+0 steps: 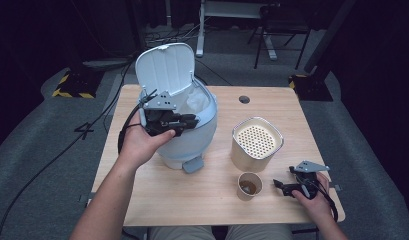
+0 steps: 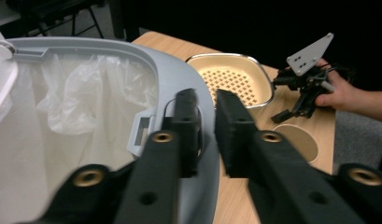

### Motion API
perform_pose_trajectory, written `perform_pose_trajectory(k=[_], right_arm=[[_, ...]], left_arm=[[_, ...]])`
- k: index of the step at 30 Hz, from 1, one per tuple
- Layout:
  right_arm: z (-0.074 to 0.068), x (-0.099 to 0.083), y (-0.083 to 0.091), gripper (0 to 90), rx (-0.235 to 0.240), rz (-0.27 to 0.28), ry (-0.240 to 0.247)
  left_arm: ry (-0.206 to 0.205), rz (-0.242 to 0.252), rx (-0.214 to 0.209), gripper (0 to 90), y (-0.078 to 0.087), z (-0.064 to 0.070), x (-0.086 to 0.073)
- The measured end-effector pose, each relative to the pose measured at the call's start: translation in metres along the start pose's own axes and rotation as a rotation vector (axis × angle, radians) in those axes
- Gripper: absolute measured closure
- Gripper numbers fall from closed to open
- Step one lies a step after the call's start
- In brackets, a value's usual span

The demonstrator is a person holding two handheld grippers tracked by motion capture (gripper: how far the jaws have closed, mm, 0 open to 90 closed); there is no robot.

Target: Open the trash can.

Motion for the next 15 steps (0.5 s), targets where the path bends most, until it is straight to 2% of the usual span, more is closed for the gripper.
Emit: perform_pose_trajectory(k=[3,6,7,15], right_arm=[[0.000,0.000,0.000,11.4,0.000,0.000,0.000],[0.000,0.000,0.000,11.3,0.000,0.000,0.000],[0.000,0.000,0.000,11.4,0.000,0.000,0.000],[0.000,0.000,0.000,11.6,0.002,0.001,0.001]], left_arm=[[-0.005,0.022,-0.046,60.2,0.002,0.005,-0.003],[-0.003,0.040,-0.141,51.7,0.007,0.016,-0.008],[-0.012,0.043,-0.153,50.6,0.009,0.018,-0.011],[-0.047,0.029,-0.145,45.8,0.022,0.030,-0.038]])
Point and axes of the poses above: each handheld gripper's, and its own axes: y roughly backward along the jaws, x roughly out of its top, z roughly to its right, the point moved 4 cm from there along -y, roughly forward along the jaws, and after that the axes turned 11 degrees about y, right-handed, at the moved point
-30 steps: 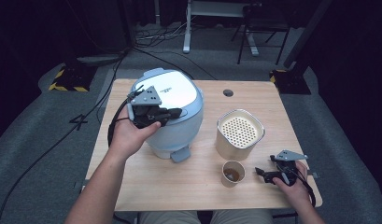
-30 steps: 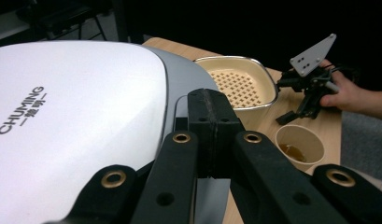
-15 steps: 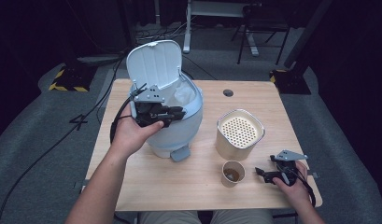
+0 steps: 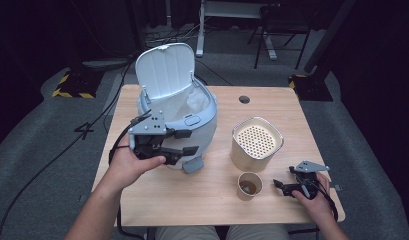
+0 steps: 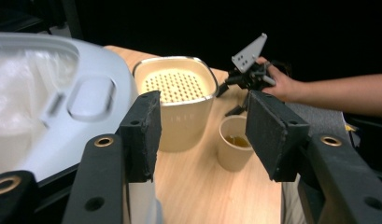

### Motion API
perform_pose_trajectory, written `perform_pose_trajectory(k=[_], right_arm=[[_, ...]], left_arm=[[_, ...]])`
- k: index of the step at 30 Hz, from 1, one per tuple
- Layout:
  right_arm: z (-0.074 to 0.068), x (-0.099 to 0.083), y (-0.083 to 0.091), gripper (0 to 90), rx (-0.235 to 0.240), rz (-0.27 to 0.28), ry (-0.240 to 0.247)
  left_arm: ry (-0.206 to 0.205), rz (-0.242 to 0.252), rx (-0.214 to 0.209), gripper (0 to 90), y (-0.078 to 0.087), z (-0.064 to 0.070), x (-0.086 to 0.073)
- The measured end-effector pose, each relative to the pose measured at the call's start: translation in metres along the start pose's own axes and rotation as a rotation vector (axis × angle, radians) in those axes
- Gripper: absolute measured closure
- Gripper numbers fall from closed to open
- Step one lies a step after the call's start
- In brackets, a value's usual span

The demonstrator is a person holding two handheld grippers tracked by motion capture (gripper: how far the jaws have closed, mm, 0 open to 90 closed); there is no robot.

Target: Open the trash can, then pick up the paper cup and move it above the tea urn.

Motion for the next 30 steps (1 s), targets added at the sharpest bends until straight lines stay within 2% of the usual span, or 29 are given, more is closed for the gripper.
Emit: perform_pose_trajectory(k=[6,10,13,17,21,24,27,30], right_arm=[[0.000,0.000,0.000,11.6,0.000,0.000,0.000],[0.000,0.000,0.000,12.2,-0.004,-0.001,0.003],[0.000,0.000,0.000,13.6,-0.004,0.000,0.005],[-0.002,0.000,0.001,17.9,-0.011,0.009,-0.004],[-0.001,0.001,0.002,22.6,-0.023,0.009,-0.015],[-0.001,0.002,0.004,29.2,-0.029,-0.010,-0.024],[-0.002,0.003,0.006,33.3,-0.024,-0.021,-0.017],[-0.003,0.003,0.008,33.5,-0.022,-0.021,-0.002]], left_arm=[[-0.008,-0.026,0.045,41.9,0.004,0.004,-0.027],[0.013,-0.038,0.062,39.9,0.003,0.004,-0.046],[0.029,-0.054,0.101,38.5,0.001,0.000,-0.064],[0.075,-0.051,0.131,38.0,-0.004,-0.007,-0.085],[0.144,-0.036,0.169,37.4,-0.010,-0.016,-0.106],[0.172,-0.030,0.192,37.0,-0.013,-0.023,-0.119],[0.181,-0.061,0.228,36.5,-0.017,-0.031,-0.133],[0.204,-0.087,0.256,35.5,-0.022,-0.038,-0.146]])
Point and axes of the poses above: each handheld gripper's, and its own axes: y roughly backward along the jaws, x roughly out of its top, z roughly to its right, the point moved 4 cm from there along -y, roughly forward along the jaws, and after that the axes turned 11 degrees about y, right-handed, at the moved point
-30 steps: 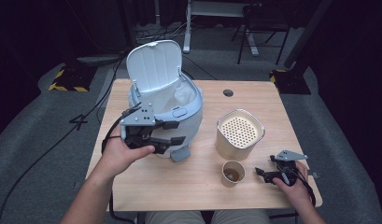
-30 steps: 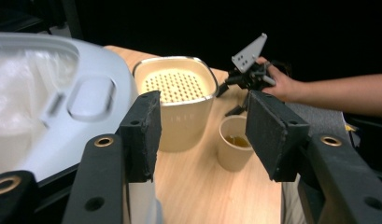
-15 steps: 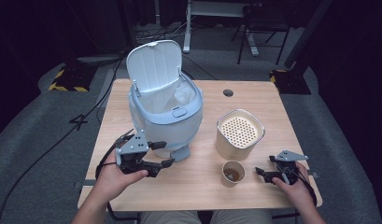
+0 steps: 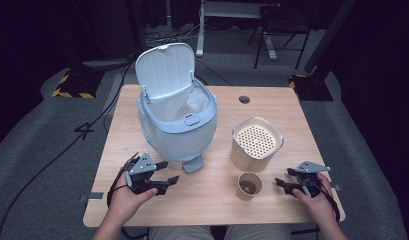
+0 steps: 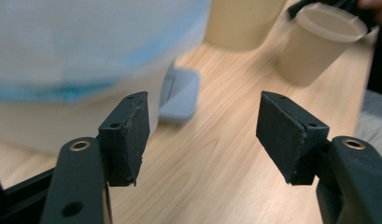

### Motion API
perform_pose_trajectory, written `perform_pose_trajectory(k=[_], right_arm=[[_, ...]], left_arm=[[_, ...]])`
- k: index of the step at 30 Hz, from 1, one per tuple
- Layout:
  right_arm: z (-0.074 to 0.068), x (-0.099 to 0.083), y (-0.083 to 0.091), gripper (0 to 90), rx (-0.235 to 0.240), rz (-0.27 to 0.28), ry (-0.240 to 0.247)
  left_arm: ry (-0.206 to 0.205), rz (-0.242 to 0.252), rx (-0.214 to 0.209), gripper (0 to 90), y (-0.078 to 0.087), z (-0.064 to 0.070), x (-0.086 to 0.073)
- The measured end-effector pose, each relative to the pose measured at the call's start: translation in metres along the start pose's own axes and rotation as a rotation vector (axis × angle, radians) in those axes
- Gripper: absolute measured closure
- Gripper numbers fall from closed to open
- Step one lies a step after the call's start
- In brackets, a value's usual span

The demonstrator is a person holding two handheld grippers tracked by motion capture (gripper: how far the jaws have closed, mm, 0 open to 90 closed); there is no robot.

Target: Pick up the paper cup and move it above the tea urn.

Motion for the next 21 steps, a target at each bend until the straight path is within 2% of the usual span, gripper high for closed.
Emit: perform_pose_trajectory(k=[5,6,7,13,17,21], right_arm=[[-0.002,0.002,0.005,29.1,0.027,0.009,-0.020],[-0.003,0.001,0.005,24.9,0.055,-0.001,-0.027],[-0.004,0.001,0.005,22.2,0.061,-0.011,-0.028],[-0.009,0.003,0.009,22.2,0.067,-0.002,-0.008],[-0.012,0.005,0.014,23.3,0.071,0.003,0.027],[-0.017,0.007,0.020,24.4,0.094,-0.009,0.080]], left_arm=[[-0.005,-0.075,0.068,34.8,-0.015,-0.009,-0.014],[-0.001,-0.090,0.073,33.6,-0.017,-0.010,-0.016],[0.005,-0.101,0.077,33.4,-0.020,-0.011,-0.019],[-0.021,-0.178,0.106,30.1,-0.033,-0.014,-0.030],[-0.044,-0.212,0.122,27.2,-0.039,-0.015,-0.035],[-0.062,-0.241,0.151,25.2,-0.043,-0.017,-0.041]])
Point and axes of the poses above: each handheld gripper's, and its own axes: y roughly backward along the jaws, x roughly out of its top, z roughly to its right, the point moved 4 cm from there along -y, roughly forward along the jaws, and after that the axes turned 11 degrees about y, right-handed, at the moved point
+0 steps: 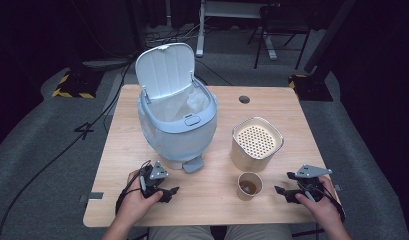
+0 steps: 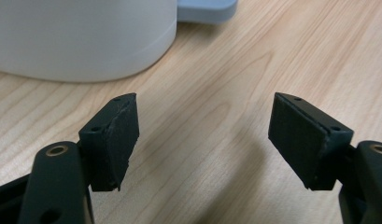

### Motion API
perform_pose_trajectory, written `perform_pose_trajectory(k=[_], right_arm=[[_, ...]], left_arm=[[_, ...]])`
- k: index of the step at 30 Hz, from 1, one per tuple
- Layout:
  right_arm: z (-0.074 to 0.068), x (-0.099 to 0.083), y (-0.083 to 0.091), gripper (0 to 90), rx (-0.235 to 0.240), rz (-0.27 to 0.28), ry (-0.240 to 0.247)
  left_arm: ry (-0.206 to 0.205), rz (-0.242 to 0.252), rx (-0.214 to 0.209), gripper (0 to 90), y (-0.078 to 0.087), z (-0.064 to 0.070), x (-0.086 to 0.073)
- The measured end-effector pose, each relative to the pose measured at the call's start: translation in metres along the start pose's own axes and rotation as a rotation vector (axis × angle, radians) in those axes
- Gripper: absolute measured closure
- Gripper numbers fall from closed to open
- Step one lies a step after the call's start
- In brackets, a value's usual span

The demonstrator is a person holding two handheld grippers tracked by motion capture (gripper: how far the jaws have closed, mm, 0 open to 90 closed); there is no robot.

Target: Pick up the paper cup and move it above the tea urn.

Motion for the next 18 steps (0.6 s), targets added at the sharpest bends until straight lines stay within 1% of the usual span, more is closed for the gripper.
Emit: perform_pose_trajectory(k=[1,2,4,5,6,7,14,16,17,18], right_arm=[[-0.001,0.001,0.001,24.2,-0.002,0.004,0.003],[-0.001,0.002,0.001,23.9,0.002,0.010,0.009],[-0.003,0.003,0.002,23.8,0.007,0.019,0.012],[-0.003,0.003,0.003,24.0,0.009,0.019,0.017],[-0.003,0.004,0.003,24.4,0.011,0.019,0.020],[-0.004,0.004,0.003,24.7,0.018,0.019,0.021],[-0.008,0.009,0.009,24.5,0.022,0.041,0.041],[-0.015,0.014,0.011,23.8,0.054,0.038,0.069],[-0.019,0.017,0.011,23.8,0.059,0.041,0.086],[-0.021,0.018,0.011,23.7,0.063,0.042,0.091]], left_arm=[[-0.009,-0.012,0.011,24.5,-0.002,0.000,-0.002],[-0.005,0.010,0.002,22.9,-0.005,0.000,-0.002],[0.006,0.024,-0.013,21.9,-0.007,0.000,-0.002],[0.003,0.028,-0.016,21.3,-0.007,0.000,-0.002],[-0.003,0.046,-0.023,20.3,-0.009,-0.001,-0.003],[-0.001,0.049,-0.025,18.4,-0.009,-0.001,-0.003],[-0.003,0.050,-0.024,18.4,-0.009,-0.001,-0.003],[-0.001,0.048,-0.024,18.4,-0.009,-0.001,-0.003],[-0.001,0.048,-0.024,18.4,-0.009,-0.001,-0.003],[-0.001,0.049,-0.024,18.4,-0.009,-0.001,-0.003]])
Point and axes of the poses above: each handheld gripper's, and its own axes: y roughly backward along the jaws, x roughly out of its top, z roughly to its right, the point moved 4 cm from there along -y, roughly forward along the jaws, and after that the axes turned 11 degrees about y, right-handed, at the moved point
